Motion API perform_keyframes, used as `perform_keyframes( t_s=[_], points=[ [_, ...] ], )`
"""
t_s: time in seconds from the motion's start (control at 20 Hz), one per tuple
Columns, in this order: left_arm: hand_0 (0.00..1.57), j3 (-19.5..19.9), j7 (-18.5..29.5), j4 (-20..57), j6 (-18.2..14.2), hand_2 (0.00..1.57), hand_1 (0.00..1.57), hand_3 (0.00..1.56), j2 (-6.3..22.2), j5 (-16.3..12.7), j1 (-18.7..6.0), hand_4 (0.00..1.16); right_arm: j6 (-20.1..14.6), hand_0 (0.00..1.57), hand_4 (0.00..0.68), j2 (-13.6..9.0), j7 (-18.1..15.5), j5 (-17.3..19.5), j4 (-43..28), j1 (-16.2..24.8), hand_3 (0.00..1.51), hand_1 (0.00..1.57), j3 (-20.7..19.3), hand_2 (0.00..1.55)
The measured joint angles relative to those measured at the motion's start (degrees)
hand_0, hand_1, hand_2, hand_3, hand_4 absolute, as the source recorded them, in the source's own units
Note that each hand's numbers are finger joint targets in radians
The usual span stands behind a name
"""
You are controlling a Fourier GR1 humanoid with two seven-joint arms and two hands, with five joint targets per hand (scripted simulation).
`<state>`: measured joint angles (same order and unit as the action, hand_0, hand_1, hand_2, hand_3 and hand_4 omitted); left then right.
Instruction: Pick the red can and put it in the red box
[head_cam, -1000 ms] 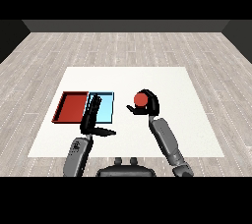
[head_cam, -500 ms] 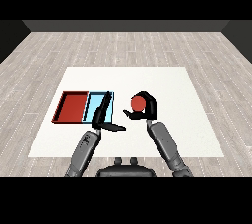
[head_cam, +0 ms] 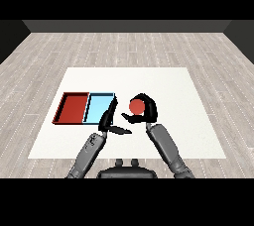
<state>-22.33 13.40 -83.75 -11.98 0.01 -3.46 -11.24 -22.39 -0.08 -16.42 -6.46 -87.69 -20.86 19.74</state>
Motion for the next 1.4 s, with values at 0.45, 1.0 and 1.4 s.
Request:
perform_keyframes(
  t_s=[0.45,1.0,1.4],
  points=[
    [0.00,-1.61,1.18,3.81,-0.62,0.00,0.00,0.00,0.02,-2.83,-1.03,0.00,-1.44,1.47,0.662,0.02,-0.60,0.13,-0.89,0.49,1.39,1.47,3.26,1.44],
    [0.00,-4.42,1.77,6.33,-2.81,0.00,0.00,0.00,0.02,-7.03,-4.30,0.00,-1.19,1.51,0.654,0.05,-3.74,-5.72,2.15,-1.66,1.41,1.51,4.58,1.45],
    [0.00,-6.32,2.98,8.92,-3.27,0.00,0.00,0.00,0.00,-10.20,-6.21,0.00,-3.93,1.52,0.648,0.06,-4.08,-8.41,2.24,-3.89,1.41,1.52,7.07,1.45]
  ],
)
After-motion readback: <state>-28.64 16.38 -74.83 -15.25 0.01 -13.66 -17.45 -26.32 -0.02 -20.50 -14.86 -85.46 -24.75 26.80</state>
